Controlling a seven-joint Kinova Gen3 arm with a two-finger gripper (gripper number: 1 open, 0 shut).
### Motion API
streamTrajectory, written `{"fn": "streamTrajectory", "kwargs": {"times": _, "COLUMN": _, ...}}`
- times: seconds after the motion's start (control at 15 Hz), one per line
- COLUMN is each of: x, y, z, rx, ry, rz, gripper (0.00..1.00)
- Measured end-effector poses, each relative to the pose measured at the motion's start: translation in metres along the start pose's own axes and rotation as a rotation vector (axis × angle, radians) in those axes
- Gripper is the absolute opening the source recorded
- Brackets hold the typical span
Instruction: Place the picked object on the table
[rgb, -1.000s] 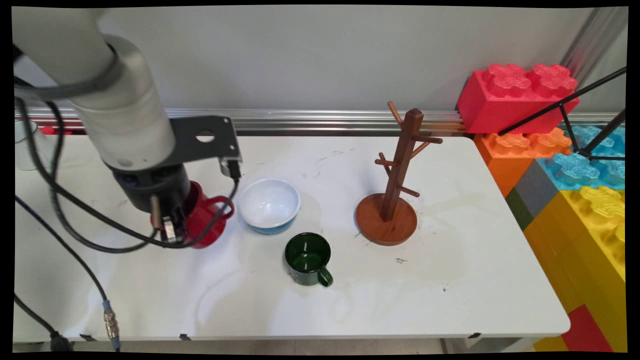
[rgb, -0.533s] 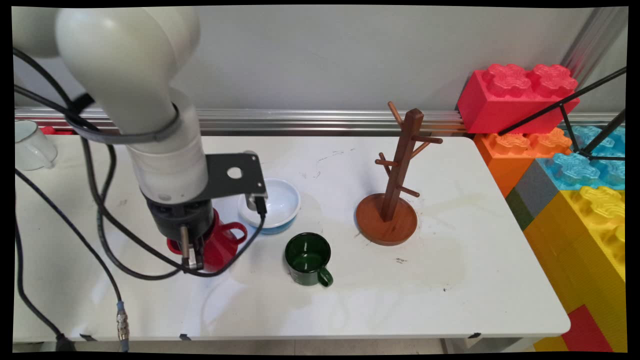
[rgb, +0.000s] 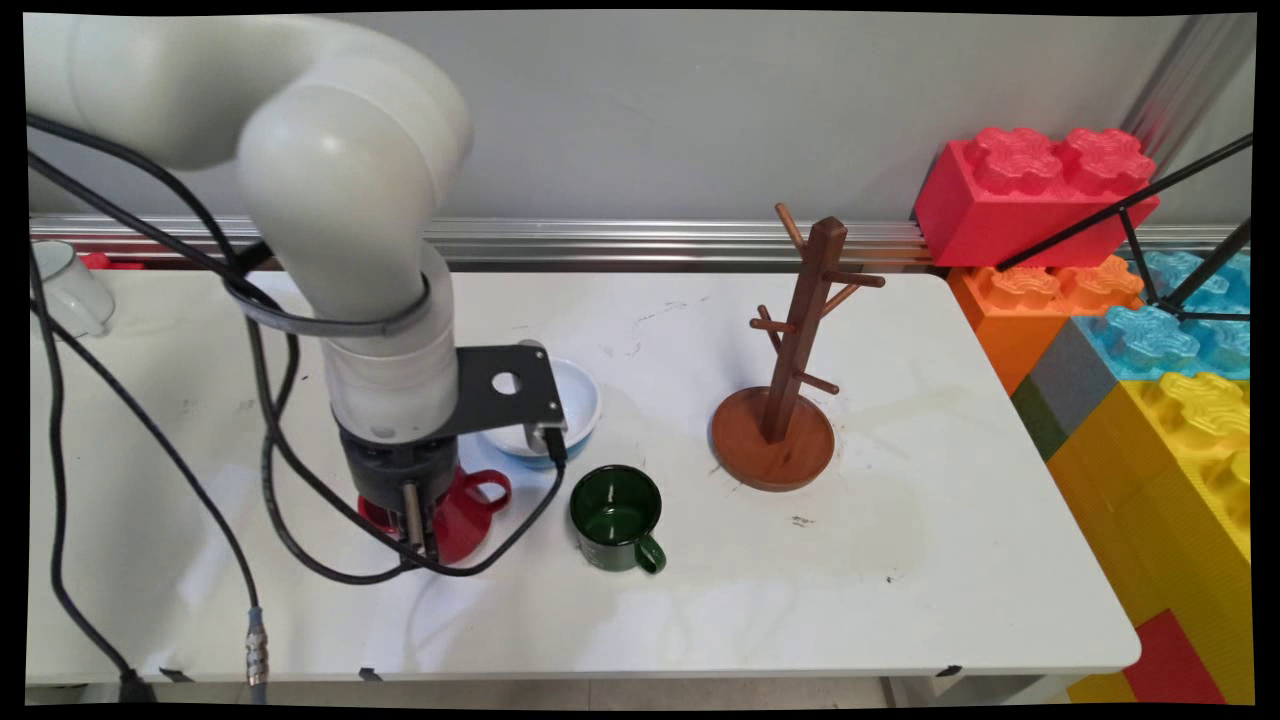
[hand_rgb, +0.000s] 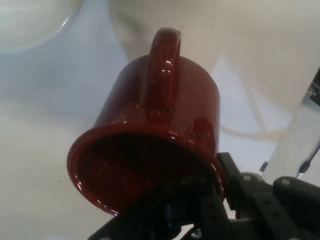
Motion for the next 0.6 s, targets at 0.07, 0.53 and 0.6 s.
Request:
{"fn": "streamTrajectory", "kwargs": {"times": 0.07, "x": 0.003, "y": 0.001, "z": 0.004, "rx": -0.002, "ry": -0.001, "rz": -0.001, "gripper": 0.00}}
{"fn": "streamTrajectory", "kwargs": {"times": 0.53, "x": 0.019, "y": 0.004, "z": 0.023, "rx": -0.004, "ry": -0.002, "rz": -0.009, "gripper": 0.00}}
{"fn": "streamTrajectory", "kwargs": {"times": 0.6, "x": 0.021, "y": 0.004, "z": 0.025, "rx": -0.002, "ry": -0.001, "rz": -0.012, "gripper": 0.00}}
